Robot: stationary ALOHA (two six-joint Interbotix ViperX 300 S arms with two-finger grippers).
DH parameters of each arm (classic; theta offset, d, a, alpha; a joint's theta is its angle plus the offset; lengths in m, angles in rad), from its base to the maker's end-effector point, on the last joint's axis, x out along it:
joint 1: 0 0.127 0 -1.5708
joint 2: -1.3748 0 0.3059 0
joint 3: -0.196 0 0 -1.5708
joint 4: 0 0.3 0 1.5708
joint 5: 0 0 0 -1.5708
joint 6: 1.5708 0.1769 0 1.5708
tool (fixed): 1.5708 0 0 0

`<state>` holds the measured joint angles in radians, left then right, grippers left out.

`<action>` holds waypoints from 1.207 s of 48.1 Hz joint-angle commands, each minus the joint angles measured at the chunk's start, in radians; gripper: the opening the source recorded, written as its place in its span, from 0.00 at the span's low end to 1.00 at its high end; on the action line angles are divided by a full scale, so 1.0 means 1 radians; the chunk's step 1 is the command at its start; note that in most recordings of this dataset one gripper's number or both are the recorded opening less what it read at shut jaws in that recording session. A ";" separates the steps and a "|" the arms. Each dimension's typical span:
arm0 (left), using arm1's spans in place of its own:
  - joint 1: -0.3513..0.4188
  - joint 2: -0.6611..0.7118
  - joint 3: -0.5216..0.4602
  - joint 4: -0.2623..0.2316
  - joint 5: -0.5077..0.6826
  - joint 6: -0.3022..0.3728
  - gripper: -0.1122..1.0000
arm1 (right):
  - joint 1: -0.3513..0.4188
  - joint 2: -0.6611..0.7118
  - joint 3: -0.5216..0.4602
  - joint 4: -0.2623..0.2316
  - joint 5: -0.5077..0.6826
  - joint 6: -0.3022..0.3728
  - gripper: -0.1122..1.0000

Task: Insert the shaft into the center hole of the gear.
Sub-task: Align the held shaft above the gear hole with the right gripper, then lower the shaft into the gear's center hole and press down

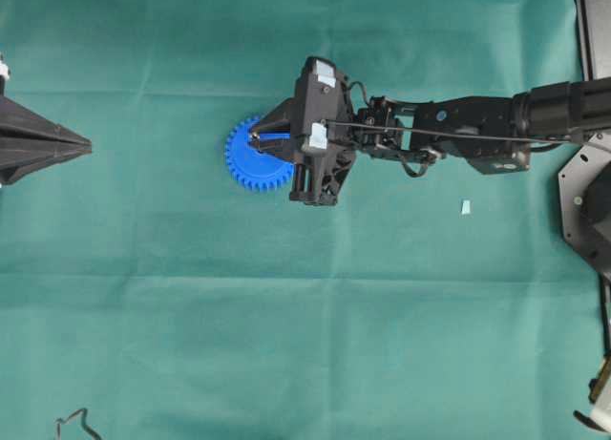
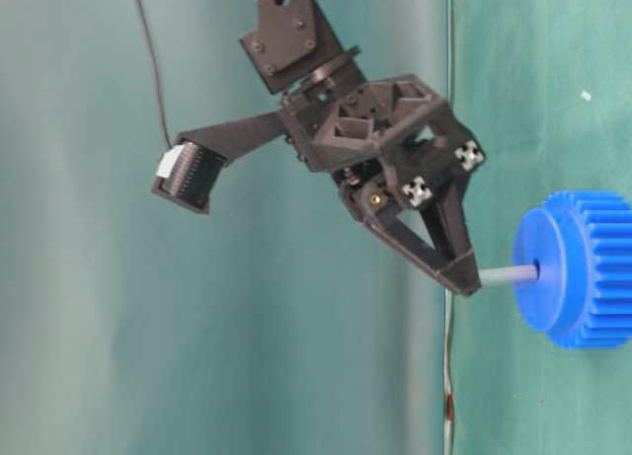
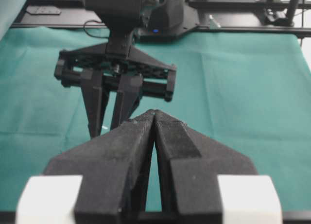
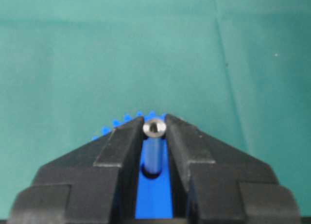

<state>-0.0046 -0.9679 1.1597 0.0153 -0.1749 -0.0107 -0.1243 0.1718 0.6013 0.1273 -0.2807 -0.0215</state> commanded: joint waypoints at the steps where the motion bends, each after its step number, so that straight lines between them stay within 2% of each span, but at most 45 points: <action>1: -0.002 0.005 -0.023 0.003 -0.005 0.000 0.10 | 0.003 -0.005 -0.011 0.003 -0.009 0.002 0.25; 18: -0.002 0.005 -0.023 0.003 -0.005 0.000 0.10 | 0.006 -0.003 0.009 0.008 -0.009 0.003 0.25; 34: -0.002 0.005 -0.023 0.003 -0.005 0.000 0.10 | 0.005 -0.067 0.035 0.008 -0.015 0.002 0.25; 58: -0.002 0.006 -0.023 0.003 -0.005 0.000 0.10 | 0.005 -0.043 0.023 0.008 -0.020 0.003 0.25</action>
<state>-0.0046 -0.9679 1.1597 0.0153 -0.1764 -0.0107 -0.1197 0.1365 0.6458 0.1335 -0.2915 -0.0199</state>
